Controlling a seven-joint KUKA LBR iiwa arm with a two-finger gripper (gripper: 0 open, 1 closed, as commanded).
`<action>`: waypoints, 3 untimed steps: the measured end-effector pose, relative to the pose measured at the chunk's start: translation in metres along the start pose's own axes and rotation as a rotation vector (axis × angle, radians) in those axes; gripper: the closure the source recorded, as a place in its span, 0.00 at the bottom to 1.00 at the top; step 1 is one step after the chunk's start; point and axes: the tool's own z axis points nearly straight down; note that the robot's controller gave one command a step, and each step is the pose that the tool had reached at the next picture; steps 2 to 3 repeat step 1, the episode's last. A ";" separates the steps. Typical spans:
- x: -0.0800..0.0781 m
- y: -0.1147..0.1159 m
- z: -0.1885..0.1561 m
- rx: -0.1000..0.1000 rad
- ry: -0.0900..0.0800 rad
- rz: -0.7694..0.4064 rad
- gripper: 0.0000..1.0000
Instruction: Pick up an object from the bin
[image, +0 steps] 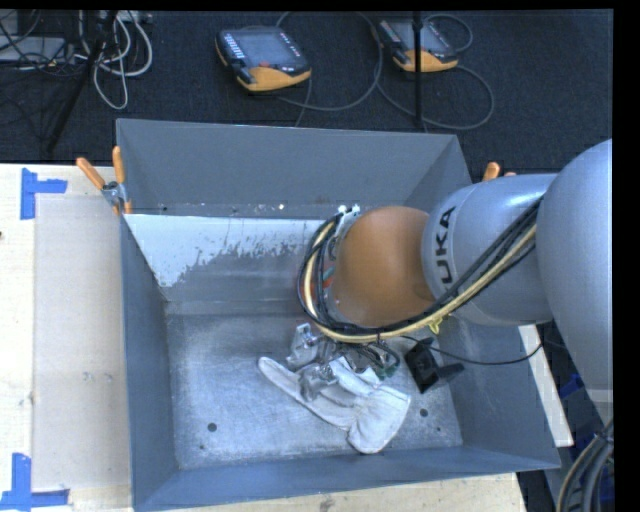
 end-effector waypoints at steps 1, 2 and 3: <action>-0.012 0.007 -0.127 0.000 0.015 -0.030 1.00; -0.012 0.007 -0.127 0.000 0.015 -0.030 1.00; -0.012 0.007 -0.127 0.000 0.015 -0.030 1.00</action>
Offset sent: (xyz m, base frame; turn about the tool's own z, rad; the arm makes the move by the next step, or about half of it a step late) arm 0.0000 0.0000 0.0000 0.0000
